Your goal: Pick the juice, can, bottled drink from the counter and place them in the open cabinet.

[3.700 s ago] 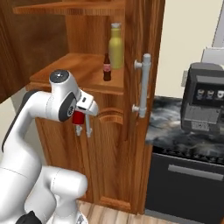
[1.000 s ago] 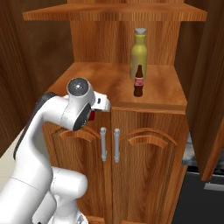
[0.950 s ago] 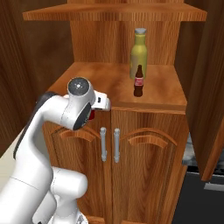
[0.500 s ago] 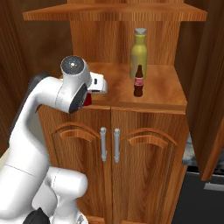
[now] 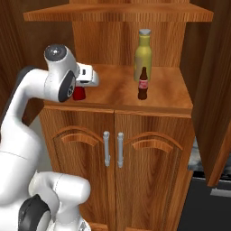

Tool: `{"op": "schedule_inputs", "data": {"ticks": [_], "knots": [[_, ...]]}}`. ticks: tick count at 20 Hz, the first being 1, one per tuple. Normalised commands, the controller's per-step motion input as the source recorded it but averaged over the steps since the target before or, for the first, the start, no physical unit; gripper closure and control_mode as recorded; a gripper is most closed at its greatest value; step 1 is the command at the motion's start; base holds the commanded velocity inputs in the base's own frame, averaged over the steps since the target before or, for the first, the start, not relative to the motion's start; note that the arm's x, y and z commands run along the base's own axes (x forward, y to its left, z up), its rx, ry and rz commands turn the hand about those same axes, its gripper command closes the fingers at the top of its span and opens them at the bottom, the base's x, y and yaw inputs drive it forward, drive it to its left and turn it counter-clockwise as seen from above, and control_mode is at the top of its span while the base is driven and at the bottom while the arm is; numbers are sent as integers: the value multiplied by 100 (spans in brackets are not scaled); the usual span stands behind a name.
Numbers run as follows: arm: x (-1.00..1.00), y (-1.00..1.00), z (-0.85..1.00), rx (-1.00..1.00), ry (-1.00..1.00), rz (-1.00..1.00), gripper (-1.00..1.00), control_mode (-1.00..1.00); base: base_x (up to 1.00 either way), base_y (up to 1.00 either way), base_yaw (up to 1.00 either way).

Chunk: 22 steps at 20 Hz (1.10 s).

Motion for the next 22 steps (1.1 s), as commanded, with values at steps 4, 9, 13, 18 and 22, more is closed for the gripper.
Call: {"op": "schedule_inputs", "data": {"ticks": [4, 9, 13, 18, 22], "knots": [[69, 10, 0, -6, 0, -12, 100, -100, 0, 0, 0], [50, -2, 0, 0, 0, -13, 100, -100, 0, 0, 0], [42, -8, 0, 0, 0, -8, 100, -100, 0, 0, 0], [24, -5, -2, 0, 0, -1, 100, -100, 0, 0, 0], [16, -4, -3, 6, 0, 0, 100, -100, 0, 0, 0]]}}
